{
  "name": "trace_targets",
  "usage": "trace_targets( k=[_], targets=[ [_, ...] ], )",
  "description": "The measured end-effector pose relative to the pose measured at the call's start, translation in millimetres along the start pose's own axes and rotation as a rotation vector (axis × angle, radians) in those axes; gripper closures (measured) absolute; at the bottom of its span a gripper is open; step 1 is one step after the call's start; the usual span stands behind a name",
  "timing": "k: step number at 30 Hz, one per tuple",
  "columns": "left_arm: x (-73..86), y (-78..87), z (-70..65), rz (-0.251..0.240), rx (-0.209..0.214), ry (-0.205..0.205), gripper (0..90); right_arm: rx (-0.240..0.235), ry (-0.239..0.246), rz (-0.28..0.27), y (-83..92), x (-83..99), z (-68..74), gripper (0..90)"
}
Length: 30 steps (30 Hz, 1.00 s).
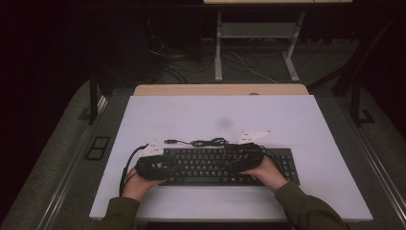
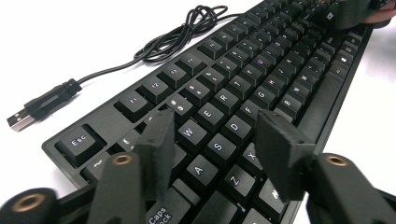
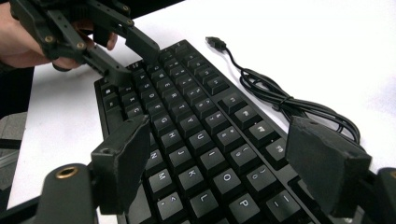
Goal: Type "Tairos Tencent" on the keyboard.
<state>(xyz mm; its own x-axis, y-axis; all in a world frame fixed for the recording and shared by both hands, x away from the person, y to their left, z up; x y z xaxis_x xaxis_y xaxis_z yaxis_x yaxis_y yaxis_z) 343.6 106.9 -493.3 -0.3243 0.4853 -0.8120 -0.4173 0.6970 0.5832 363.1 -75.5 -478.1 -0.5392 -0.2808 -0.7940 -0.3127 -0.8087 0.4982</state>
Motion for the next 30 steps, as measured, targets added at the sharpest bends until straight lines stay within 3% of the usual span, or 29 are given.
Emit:
trace_targets(
  k=[11, 30],
  targets=[
    [-2.9, -3.8, -2.3, -0.016, -0.005, 0.005, 28.8, -0.007, 0.018, -0.014, -4.0, -14.6, 3.6, 21.5],
    [-5.7, -7.0, -3.4, -0.030, -0.015, 0.002, 12.8, -0.025, 0.018, 0.011, -20.8, -24.1, 5.6, 21.5]
  ],
)
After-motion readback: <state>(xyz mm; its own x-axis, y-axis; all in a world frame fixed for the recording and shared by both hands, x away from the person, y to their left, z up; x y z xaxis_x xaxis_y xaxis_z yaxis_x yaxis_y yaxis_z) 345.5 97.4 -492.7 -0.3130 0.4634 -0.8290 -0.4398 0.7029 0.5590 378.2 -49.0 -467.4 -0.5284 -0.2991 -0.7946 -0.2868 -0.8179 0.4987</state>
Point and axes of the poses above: each handheld gripper's, and its own axes: y roughly backward along the jaws, x roughly out of its underside, z roughly to its left, the point moved 10 cm from there along -y, roughly forward along the jaws, and after that the axes turned 9 degrees about -y, right-handed, at the moved point
